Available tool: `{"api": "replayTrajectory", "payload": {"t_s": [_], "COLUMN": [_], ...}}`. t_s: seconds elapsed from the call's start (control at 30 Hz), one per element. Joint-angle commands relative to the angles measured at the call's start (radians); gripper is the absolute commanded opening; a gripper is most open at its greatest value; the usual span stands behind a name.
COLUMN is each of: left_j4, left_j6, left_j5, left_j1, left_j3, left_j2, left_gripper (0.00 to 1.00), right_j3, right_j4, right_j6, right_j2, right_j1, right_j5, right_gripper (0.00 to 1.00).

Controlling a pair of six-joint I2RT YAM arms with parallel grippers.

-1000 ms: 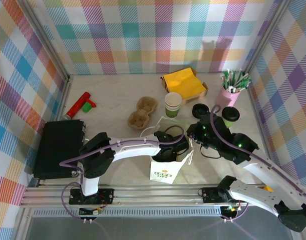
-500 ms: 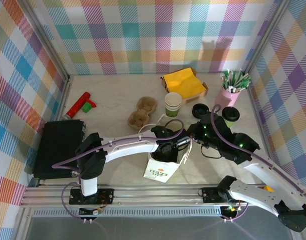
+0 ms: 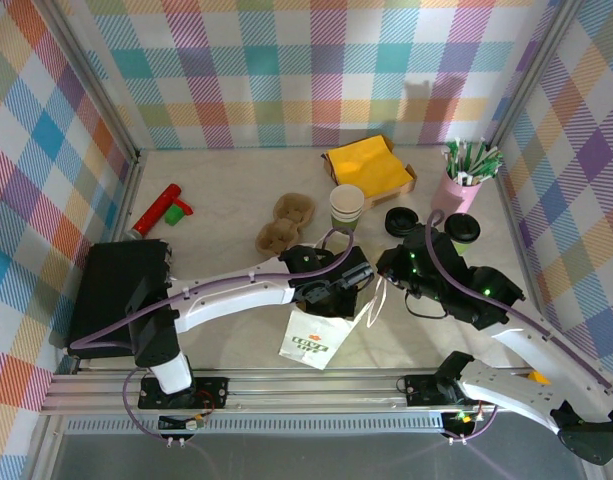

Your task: Pack the takeout coffee

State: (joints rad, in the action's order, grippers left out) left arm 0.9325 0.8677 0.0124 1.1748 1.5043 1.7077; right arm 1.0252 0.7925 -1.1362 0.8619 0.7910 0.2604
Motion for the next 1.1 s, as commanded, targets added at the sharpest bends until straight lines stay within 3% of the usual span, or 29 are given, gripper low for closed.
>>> {"api": "replayTrajectory", "payload": {"t_s": [0.0,0.33,0.7,0.9,1.07], "left_j4": [-0.028,-0.226,-0.102,-0.194,-0.228], "left_j6": [-0.004,-0.024,-0.024,0.016,-0.029], "left_j5": [0.005,-0.025,0.060,0.062,0.036], "left_j1": [0.003,0.005,-0.002,-0.026,-0.027], "left_j3": [-0.023,-0.036,0.104,0.032,0.050], "left_j2": [-0.037,-0.122,-0.102,-0.195,-0.259], "left_gripper": [0.00,0.00,0.00,0.00,0.00], "right_j3": [0.041,0.087,0.136,0.154,0.148], "right_j4": [0.031,0.018,0.034,0.060,0.030], "right_j6": [0.027,0.052,0.081,0.116,0.146], "right_j2": [-0.005,0.048,0.093,0.090,0.089], "right_j1": [-0.004,-0.003,0.014,0.016,0.014], "right_j5": [0.029,-0.020,-0.012,0.040,0.040], "right_gripper": [0.00,0.00,0.00,0.00,0.00]}}
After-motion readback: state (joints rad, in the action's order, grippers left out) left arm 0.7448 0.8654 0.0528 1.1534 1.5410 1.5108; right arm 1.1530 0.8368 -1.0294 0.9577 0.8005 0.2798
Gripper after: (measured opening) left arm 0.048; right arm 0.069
